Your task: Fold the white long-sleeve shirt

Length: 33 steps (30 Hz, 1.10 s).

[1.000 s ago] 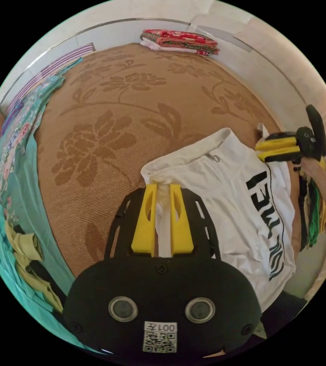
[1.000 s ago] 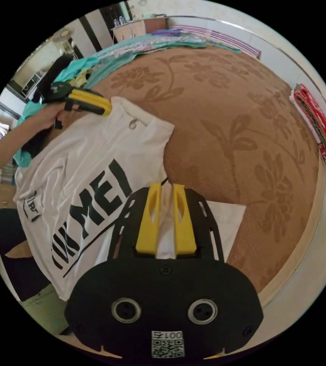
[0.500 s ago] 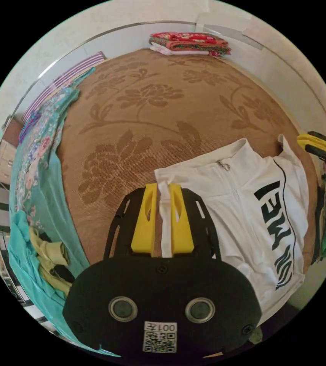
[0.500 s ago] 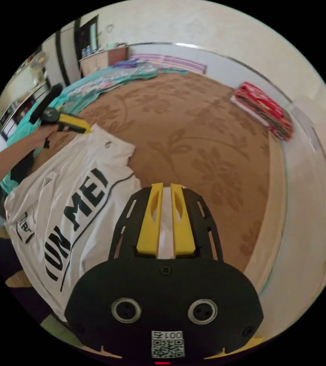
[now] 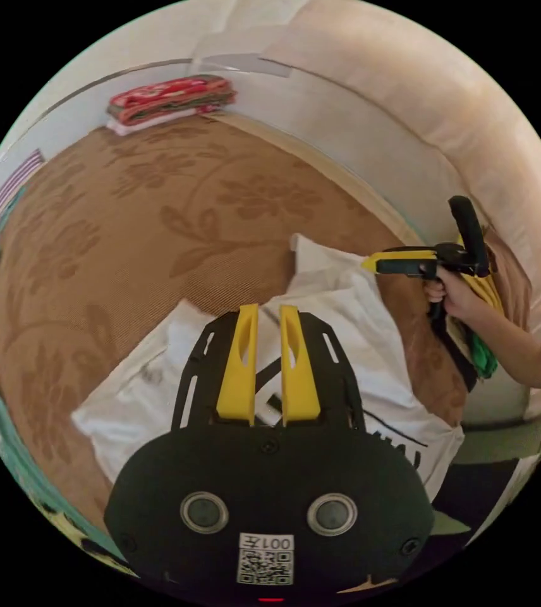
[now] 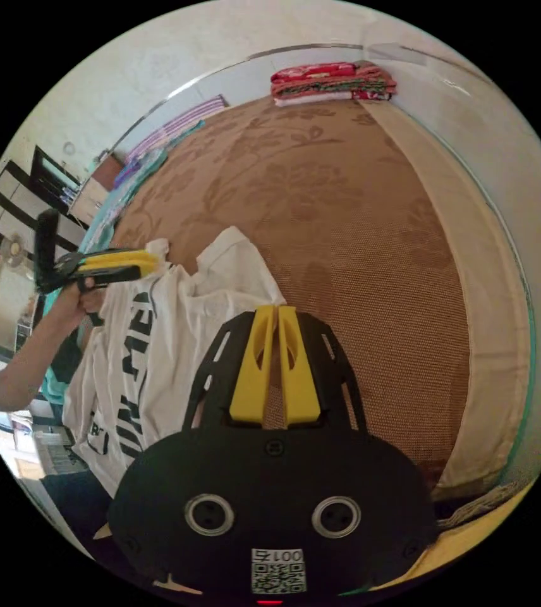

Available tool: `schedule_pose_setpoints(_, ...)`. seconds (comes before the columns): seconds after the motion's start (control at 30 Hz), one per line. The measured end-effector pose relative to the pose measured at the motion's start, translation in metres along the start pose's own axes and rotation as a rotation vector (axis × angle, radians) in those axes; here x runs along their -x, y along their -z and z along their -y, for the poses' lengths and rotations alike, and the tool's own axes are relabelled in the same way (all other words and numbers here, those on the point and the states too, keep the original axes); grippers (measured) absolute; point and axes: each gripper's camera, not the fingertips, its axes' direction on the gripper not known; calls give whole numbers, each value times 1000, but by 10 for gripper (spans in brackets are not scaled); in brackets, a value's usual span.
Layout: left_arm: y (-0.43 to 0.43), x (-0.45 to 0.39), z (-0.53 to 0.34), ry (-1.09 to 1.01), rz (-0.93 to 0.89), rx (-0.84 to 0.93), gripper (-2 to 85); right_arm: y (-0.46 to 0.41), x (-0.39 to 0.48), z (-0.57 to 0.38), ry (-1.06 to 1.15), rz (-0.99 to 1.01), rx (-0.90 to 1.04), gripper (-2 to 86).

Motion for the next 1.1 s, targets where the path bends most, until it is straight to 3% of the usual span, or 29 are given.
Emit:
schedule_pose_setpoints(0.17, -38, -24, 28, -71, 22, 114, 1, 74, -3, -34, -40, 30, -175, 7)
schedule_pose_setpoints(0.33, -46, -31, 22, 5, 50, 60, -9, 112, 39, -47, 74, -85, -163, 11)
schedule_pose_setpoints(0.43, -56, -27, 23, 43, 88, 81, -9, 90, 45, -29, 211, -219, -153, 22)
schedule_pose_setpoints(0.53, -58, -26, 27, 59, 103, 62, -9, 48, 7, 0, 213, -314, -61, 44)
schedule_pose_setpoints(0.67, -51, -33, 33, 31, 144, 18, -9, 41, -39, 9, 224, -77, 67, 81)
schedule_pose_setpoints(0.87, -54, -56, 51, -177, -23, -26, 3, 20, -52, -15, 316, -15, 266, 153)
schedule_pose_setpoints(1.0, -82, -70, 69, -260, -57, 51, 5, -20, -45, -17, 347, -116, 300, 131)
schedule_pose_setpoints(1.1, -90, -67, 71, -186, 5, 104, -7, -16, -43, -15, 305, -249, 155, 74)
